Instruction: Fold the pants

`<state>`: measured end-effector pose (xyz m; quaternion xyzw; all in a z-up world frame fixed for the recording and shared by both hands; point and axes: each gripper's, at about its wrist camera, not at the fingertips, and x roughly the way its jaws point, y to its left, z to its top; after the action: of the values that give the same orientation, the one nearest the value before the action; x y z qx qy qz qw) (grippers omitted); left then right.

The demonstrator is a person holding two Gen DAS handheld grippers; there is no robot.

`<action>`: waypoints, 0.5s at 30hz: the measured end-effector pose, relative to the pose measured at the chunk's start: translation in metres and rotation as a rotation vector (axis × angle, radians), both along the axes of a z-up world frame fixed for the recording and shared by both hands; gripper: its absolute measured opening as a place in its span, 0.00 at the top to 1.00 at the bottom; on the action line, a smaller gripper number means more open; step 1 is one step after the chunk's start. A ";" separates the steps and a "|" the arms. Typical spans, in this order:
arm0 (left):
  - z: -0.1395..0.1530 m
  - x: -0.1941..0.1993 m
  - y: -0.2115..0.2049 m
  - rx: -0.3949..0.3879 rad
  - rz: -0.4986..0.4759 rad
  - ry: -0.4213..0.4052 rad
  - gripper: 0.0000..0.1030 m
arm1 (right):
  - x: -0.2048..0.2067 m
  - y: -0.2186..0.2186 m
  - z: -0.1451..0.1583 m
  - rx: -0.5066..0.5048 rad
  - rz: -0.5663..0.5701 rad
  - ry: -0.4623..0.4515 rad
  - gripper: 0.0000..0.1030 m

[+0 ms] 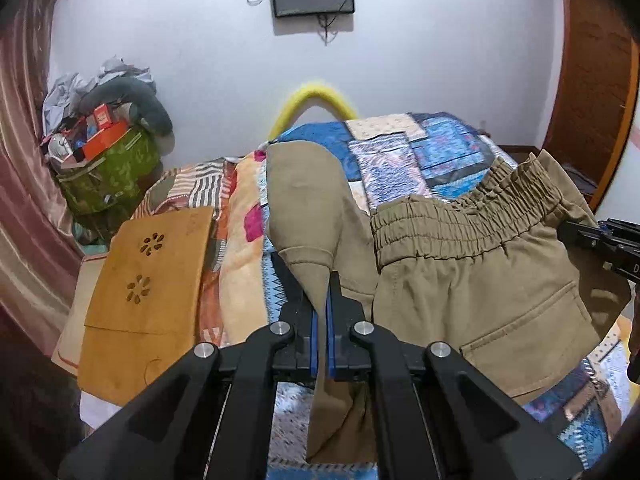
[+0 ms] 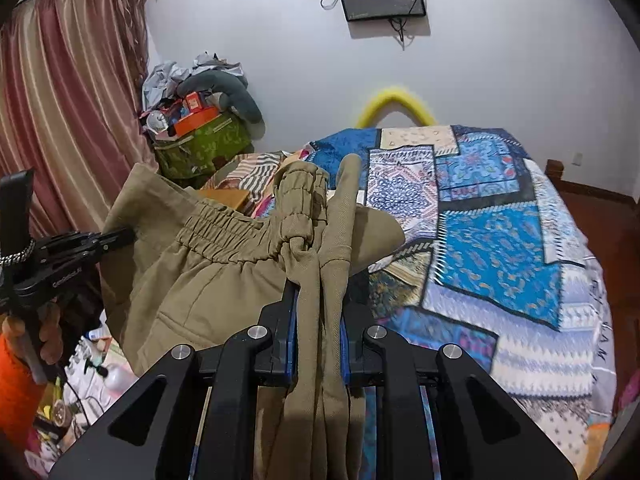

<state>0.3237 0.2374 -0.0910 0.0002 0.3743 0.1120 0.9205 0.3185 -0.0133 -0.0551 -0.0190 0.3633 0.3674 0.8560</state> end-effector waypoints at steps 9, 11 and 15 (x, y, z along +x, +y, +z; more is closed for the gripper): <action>-0.074 0.065 0.044 -0.004 0.052 0.093 0.96 | 0.048 0.063 -0.052 -0.084 0.016 0.034 0.86; -0.095 0.077 0.052 -0.020 0.059 0.109 0.96 | 0.059 0.073 -0.065 -0.105 0.020 0.050 0.86; -0.144 0.102 0.074 -0.097 0.092 0.167 0.96 | 0.082 0.093 -0.095 -0.171 0.033 0.073 0.86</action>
<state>0.4259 0.3118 -0.2345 -0.0525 0.4543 0.1355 0.8789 0.4005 0.0802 -0.1503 -0.0848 0.4238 0.3494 0.8314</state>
